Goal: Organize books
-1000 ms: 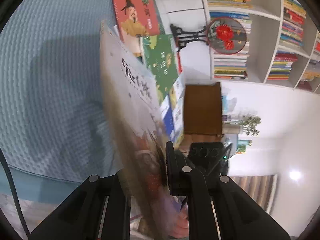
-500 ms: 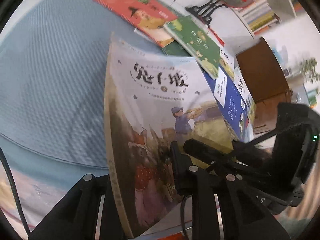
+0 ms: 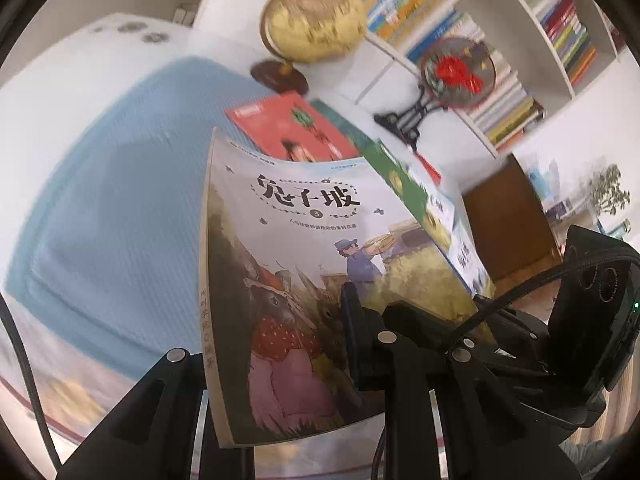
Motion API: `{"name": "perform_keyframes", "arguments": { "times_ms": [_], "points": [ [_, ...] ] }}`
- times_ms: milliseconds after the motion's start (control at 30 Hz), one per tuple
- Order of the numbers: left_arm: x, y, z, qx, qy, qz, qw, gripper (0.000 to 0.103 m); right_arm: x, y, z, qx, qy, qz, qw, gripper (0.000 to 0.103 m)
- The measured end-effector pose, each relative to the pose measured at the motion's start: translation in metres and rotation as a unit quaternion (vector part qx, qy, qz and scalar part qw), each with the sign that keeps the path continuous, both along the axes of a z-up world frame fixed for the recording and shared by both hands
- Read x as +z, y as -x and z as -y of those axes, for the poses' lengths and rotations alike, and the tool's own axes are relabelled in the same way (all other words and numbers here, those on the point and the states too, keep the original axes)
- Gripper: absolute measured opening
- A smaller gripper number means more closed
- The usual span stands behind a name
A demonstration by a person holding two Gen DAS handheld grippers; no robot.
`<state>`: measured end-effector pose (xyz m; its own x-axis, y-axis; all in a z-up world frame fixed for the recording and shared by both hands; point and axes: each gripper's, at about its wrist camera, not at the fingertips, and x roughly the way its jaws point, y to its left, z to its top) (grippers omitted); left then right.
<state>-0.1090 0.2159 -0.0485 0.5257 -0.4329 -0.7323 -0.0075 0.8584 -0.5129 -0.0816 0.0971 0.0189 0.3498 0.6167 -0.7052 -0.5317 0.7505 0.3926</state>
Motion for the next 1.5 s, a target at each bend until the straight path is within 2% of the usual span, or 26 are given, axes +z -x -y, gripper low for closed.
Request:
{"name": "perform_keyframes", "arguments": {
  "times_ms": [167, 367, 667, 767, 933, 1300, 1400, 1500],
  "points": [
    [0.007, -0.029, -0.063, -0.002, -0.024, 0.013, 0.9996, 0.019, 0.006, -0.034, -0.063, -0.002, -0.017, 0.002, 1.0, 0.027],
    [-0.012, -0.082, -0.159, -0.01, -0.05, -0.004, 0.9987, 0.019, -0.015, -0.089, -0.159, -0.026, -0.012, -0.02, 0.999, 0.027],
    [-0.052, -0.138, -0.254, -0.019, -0.043, -0.043, 0.998, 0.02, -0.044, -0.141, -0.257, -0.049, 0.004, -0.061, 0.997, 0.028],
    [-0.064, -0.148, -0.278, 0.006, -0.031, -0.061, 0.9976, 0.027, -0.052, -0.149, -0.28, -0.048, 0.009, -0.072, 0.996, 0.028],
    [-0.083, -0.147, -0.312, 0.033, -0.012, -0.087, 0.9956, 0.03, -0.065, -0.153, -0.308, -0.049, 0.025, -0.081, 0.995, 0.028],
    [-0.109, -0.122, -0.348, 0.071, -0.032, -0.134, 0.9879, 0.038, -0.1, -0.155, -0.334, -0.032, 0.039, -0.136, 0.989, 0.028],
    [-0.113, -0.112, -0.354, 0.092, -0.062, -0.15, 0.9825, 0.036, -0.105, -0.151, -0.331, -0.027, 0.049, -0.144, 0.988, 0.03],
    [-0.111, -0.101, -0.362, 0.11, -0.083, -0.148, 0.9794, 0.036, -0.111, -0.148, -0.32, -0.017, 0.037, -0.175, 0.984, 0.032]
  ]
}}
